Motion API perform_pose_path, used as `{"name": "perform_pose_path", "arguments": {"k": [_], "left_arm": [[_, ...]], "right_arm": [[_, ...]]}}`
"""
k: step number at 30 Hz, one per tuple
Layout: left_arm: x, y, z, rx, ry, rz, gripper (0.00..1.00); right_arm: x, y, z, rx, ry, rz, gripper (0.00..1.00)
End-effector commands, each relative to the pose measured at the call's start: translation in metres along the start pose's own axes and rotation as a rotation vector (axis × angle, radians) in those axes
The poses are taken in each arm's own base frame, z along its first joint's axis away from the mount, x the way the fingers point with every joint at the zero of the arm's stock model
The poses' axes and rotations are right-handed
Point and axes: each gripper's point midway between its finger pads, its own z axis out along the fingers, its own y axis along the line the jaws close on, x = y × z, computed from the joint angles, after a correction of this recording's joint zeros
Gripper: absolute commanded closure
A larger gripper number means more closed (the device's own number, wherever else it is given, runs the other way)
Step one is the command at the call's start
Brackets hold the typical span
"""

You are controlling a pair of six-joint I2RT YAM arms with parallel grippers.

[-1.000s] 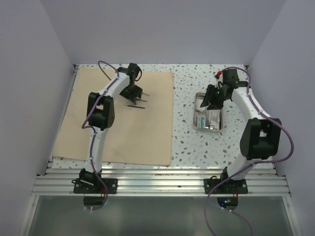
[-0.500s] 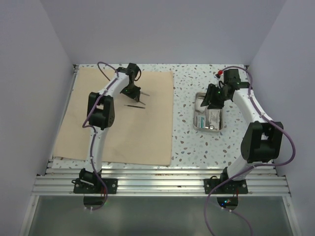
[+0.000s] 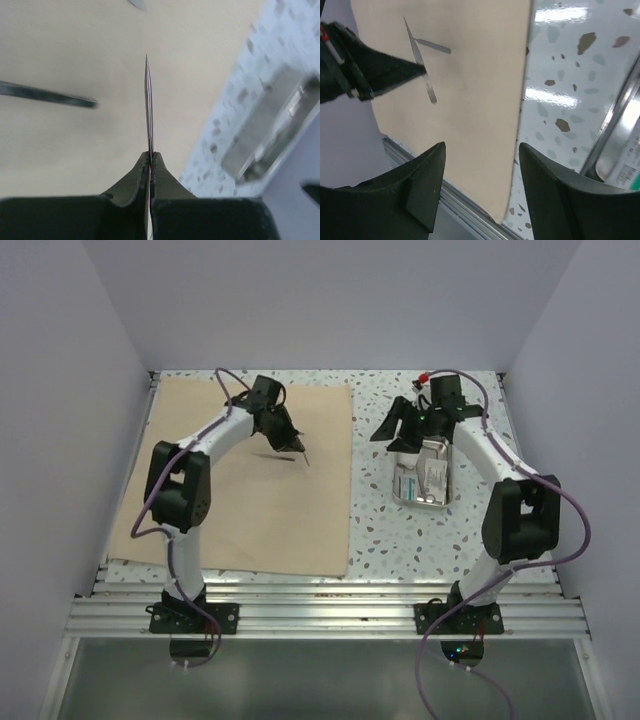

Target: Prepare the surgical pack

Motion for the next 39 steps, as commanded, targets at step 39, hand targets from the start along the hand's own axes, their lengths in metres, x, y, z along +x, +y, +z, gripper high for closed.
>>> {"name": "perform_pose_path", "arguments": {"k": [39], "left_arm": [[0.129,-0.097,-0.094,0.726,0.218,0.585,1.00]], "right_arm": [[0.029,0.104,0.031,-0.071,0.021,-0.212,0.34]]}}
